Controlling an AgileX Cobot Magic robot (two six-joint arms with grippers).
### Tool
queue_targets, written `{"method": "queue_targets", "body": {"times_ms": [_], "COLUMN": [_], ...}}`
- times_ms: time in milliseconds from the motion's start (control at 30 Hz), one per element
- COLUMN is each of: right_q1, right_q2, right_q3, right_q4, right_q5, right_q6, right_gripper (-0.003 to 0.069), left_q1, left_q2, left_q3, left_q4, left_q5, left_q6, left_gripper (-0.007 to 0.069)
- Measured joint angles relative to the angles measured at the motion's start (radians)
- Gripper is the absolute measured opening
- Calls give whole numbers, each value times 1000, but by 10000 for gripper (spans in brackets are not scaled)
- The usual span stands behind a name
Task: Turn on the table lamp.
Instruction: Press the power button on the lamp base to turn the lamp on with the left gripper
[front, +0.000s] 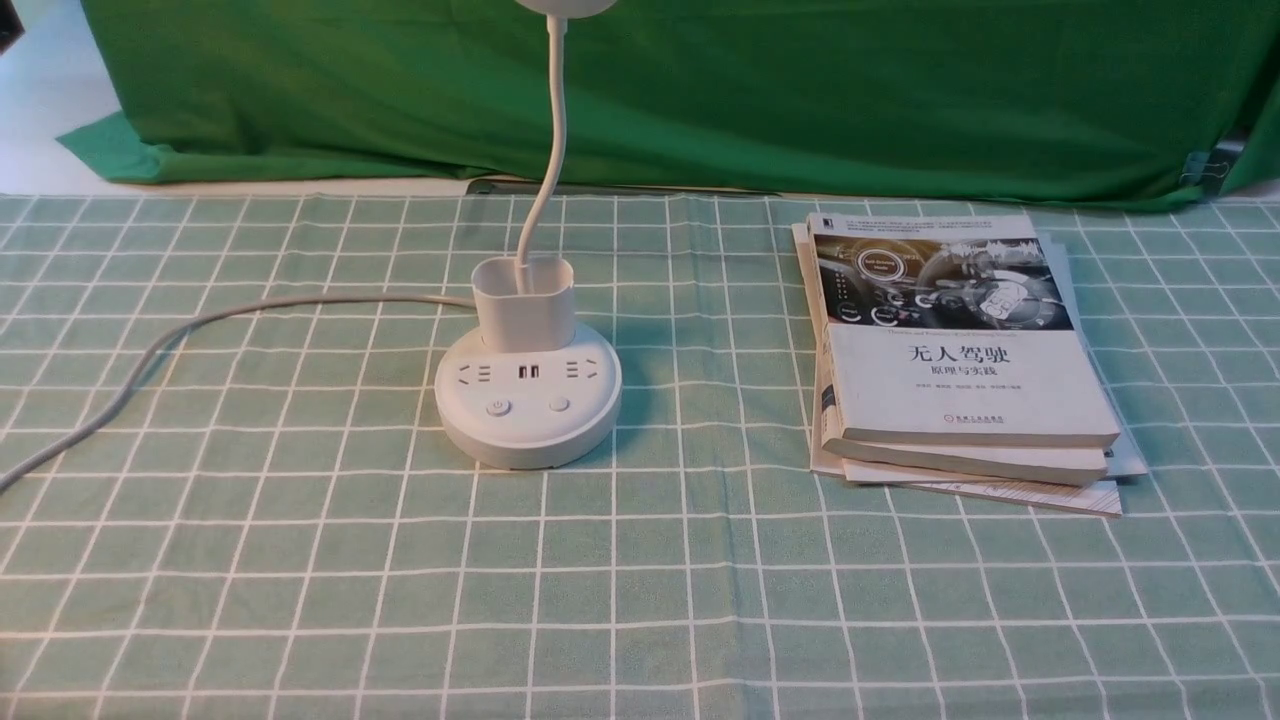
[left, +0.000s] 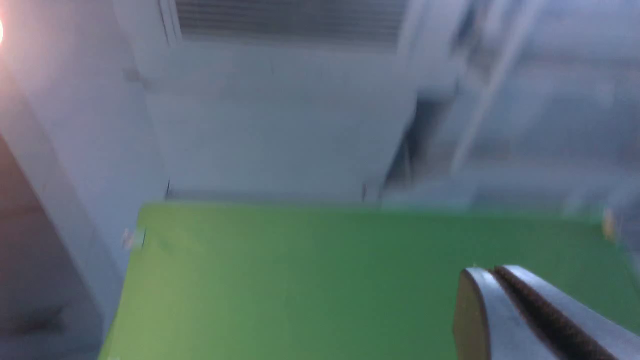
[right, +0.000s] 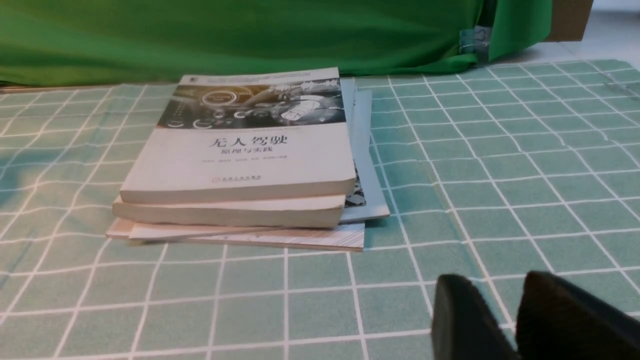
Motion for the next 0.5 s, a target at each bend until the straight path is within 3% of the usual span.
{"method": "queue_targets", "body": {"times_ms": [133, 167, 200, 233, 267, 367, 467, 500], "right_q1": [0, 0, 0, 0, 0, 0, 0, 0], "right_q2": [0, 0, 0, 0, 0, 0, 0, 0], "right_q3": [0, 0, 0, 0, 0, 0, 0, 0], "right_q4": [0, 0, 0, 0, 0, 0, 0, 0], "right_q5": [0, 0, 0, 0, 0, 0, 0, 0], "right_q6": [0, 0, 0, 0, 0, 0, 0, 0], "right_gripper": [238, 238, 238, 238, 238, 238, 238, 238], "left_q1": [0, 0, 0, 0, 0, 0, 0, 0], "left_q2": [14, 44, 49, 111, 111, 309, 428, 540], "left_q3": [-192, -316, -331, -453, -453, -560, -563, -563], "left_q4": [-19, -19, -19, -22, -22, -31, -48, -106], "left_q5": [170, 357, 383, 616, 639, 948, 1058, 1141], "left_q6": [-57, -87, -89, -75, -75, -27, -37, -52], "left_gripper": [21, 21, 21, 21, 21, 21, 21, 21]}}
